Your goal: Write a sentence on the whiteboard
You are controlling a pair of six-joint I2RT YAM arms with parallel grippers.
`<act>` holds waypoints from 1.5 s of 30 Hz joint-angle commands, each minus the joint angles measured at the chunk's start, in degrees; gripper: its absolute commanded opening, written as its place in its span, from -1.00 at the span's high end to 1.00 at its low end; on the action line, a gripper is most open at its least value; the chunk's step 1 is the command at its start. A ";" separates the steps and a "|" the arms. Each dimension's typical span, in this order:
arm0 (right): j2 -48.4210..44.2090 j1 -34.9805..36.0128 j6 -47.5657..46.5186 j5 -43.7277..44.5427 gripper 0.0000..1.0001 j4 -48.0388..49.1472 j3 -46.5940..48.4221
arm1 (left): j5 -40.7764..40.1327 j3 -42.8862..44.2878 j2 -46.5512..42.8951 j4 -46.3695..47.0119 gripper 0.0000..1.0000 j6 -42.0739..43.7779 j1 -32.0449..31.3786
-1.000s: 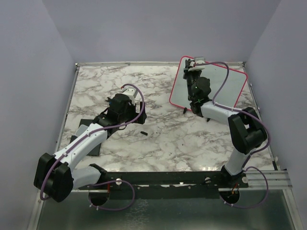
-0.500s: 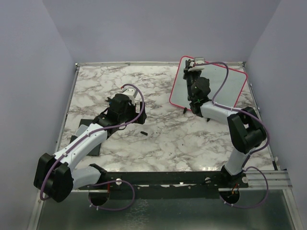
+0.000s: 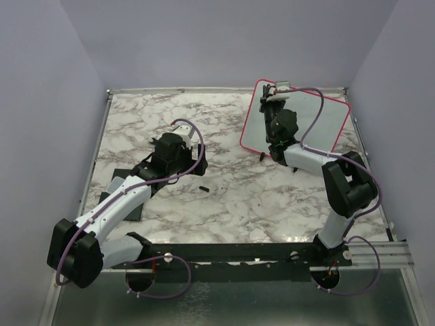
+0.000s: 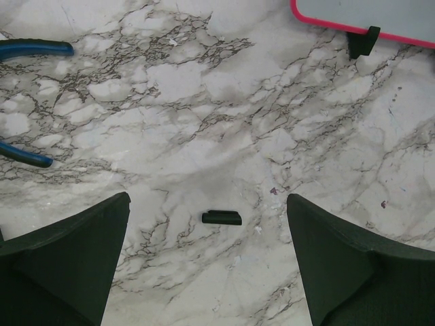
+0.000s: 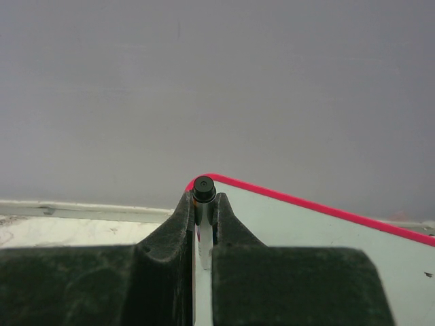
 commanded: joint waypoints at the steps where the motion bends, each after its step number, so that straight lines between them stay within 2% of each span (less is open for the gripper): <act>1: 0.30 -0.35 0.06 0.96 0.99 0.89 -0.46 | 0.81 -0.84 -1.27 0.93 -0.98 0.81 0.33; 45: -1.25 0.93 2.22 0.80 0.99 0.57 -4.16 | 2.29 -1.09 -2.34 1.65 -0.98 0.41 0.33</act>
